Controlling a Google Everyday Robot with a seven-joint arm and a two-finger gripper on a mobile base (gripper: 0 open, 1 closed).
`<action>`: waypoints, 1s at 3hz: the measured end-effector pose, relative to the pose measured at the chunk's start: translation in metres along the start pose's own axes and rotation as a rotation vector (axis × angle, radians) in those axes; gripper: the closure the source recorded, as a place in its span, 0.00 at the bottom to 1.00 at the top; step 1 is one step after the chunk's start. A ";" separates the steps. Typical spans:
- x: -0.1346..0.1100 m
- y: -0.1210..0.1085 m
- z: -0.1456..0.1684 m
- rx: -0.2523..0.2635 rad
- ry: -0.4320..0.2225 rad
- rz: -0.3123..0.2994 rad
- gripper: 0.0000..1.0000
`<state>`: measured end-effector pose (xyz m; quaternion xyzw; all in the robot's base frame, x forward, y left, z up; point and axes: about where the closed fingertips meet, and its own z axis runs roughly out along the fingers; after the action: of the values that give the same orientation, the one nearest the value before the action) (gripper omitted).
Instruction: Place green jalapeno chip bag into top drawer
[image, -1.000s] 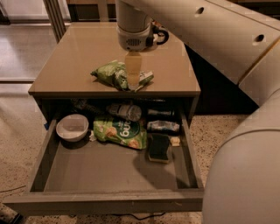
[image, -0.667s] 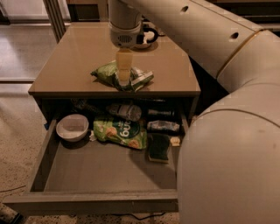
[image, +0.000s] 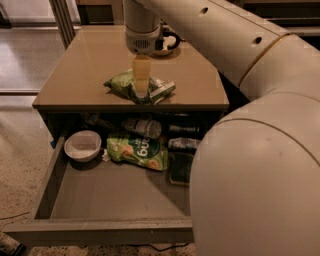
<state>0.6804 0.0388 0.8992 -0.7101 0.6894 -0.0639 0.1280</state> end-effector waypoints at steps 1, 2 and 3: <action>0.003 -0.004 0.004 -0.013 0.012 0.021 0.00; 0.003 -0.006 0.008 -0.037 -0.023 0.026 0.00; 0.009 -0.007 0.019 -0.123 -0.113 0.059 0.00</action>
Offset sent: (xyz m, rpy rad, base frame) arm 0.0065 -0.0046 -0.0048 0.0661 0.0817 -0.0074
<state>0.6925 0.0320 0.8823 -0.6983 0.7045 0.0226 0.1248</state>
